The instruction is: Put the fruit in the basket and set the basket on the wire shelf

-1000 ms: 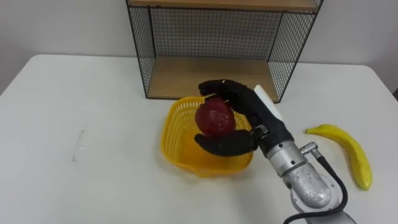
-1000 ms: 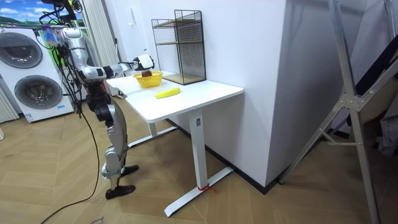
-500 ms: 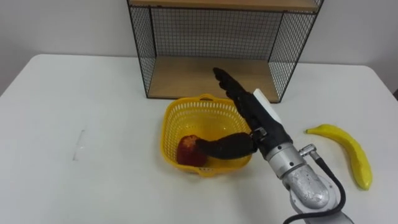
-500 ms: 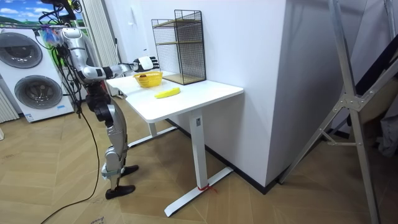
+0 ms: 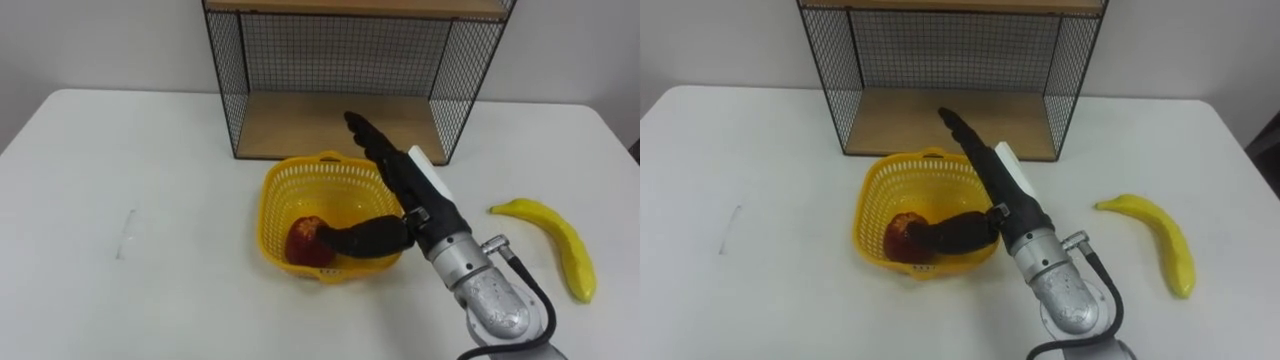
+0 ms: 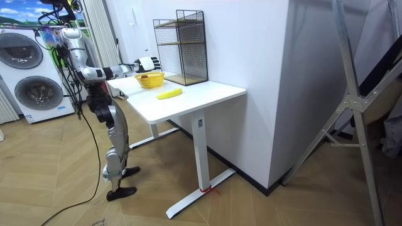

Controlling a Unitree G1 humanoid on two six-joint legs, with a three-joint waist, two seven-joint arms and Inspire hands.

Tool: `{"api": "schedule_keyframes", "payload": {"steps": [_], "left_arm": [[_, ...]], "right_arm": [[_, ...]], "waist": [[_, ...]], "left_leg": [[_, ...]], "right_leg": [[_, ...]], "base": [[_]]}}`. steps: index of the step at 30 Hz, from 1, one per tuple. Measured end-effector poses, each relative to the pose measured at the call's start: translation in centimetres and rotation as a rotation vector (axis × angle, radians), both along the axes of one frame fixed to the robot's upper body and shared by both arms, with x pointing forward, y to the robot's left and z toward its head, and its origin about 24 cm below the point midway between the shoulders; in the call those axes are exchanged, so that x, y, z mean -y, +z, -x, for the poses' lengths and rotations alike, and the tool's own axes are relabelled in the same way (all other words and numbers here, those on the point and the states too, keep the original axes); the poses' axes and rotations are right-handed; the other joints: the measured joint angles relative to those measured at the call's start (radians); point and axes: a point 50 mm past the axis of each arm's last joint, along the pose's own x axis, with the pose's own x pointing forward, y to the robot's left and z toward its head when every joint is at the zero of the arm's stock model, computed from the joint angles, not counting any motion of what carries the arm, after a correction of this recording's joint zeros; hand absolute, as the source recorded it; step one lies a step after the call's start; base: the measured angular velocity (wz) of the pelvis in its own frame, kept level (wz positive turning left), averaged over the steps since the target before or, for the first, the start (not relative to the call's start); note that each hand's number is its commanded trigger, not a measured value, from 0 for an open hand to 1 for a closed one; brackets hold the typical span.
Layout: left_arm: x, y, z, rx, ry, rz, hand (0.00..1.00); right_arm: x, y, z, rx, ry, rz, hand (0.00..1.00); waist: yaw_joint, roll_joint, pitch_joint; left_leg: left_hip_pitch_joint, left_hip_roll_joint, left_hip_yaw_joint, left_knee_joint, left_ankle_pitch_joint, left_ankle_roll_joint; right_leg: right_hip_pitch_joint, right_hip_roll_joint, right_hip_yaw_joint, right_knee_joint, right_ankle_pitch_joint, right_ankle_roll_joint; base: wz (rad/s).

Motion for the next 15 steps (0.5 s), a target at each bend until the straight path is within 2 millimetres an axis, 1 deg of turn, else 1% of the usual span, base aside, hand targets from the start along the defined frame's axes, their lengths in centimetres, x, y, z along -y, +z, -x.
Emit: {"api": "schedule_keyframes", "payload": {"steps": [2,5,7,8,10,15], "left_arm": [[-0.1,0.0,0.0,0.003,0.008,-0.005,0.0],[-0.4,0.1,0.0,0.005,0.022,-0.014,0.0],[-0.5,0.1,0.1,0.005,0.026,-0.017,0.0],[-0.5,0.1,0.1,0.006,0.027,-0.017,0.0],[-0.5,0.1,0.0,0.009,0.025,-0.017,0.0],[-0.6,0.1,0.5,0.002,0.041,-0.017,0.0]], "right_arm": [[0.1,0.1,-0.1,0.003,-0.01,-0.002,0.0],[0.3,0.1,-0.1,0.011,-0.034,-0.005,0.0],[0.7,0.2,-0.2,0.017,-0.057,-0.009,0.0],[0.9,0.3,-0.3,0.02,-0.068,-0.01,0.0],[2.1,0.6,-0.5,0.043,-0.142,-0.01,0.0],[4.5,1.3,-0.8,0.096,-0.298,-0.014,0.0]], "waist": [[0.001,-0.002,-0.0015],[0.001,-0.002,-0.0014],[-0.001,0.001,0.0023],[-0.003,0.002,0.0025],[-0.01,0.002,0.0031],[-0.026,0.001,0.0042]], "left_leg": [[0.0,0.0,0.003,0.0,0.0,0.0],[0.004,0.001,0.005,0.001,0.0,0.0],[0.016,0.001,0.009,-0.001,0.0,0.001],[0.017,0.001,0.009,-0.001,-0.001,0.001],[0.017,0.001,0.009,0.001,0.0,0.004],[0.016,0.0,0.012,0.0,0.0,0.007]], "right_leg": [[0.001,0.0,0.0,0.0,0.0,0.0],[0.003,0.0,0.0,0.0,0.002,0.001],[0.016,-0.001,0.002,0.0,0.003,0.002],[0.018,-0.001,0.001,-0.001,0.004,0.003],[0.02,-0.002,-0.006,-0.001,0.006,0.004],[0.016,-0.004,-0.001,0.0,0.007,0.005]], "base": [[0.0],[0.0],[-0.02],[0.0],[0.04],[-0.02]]}}
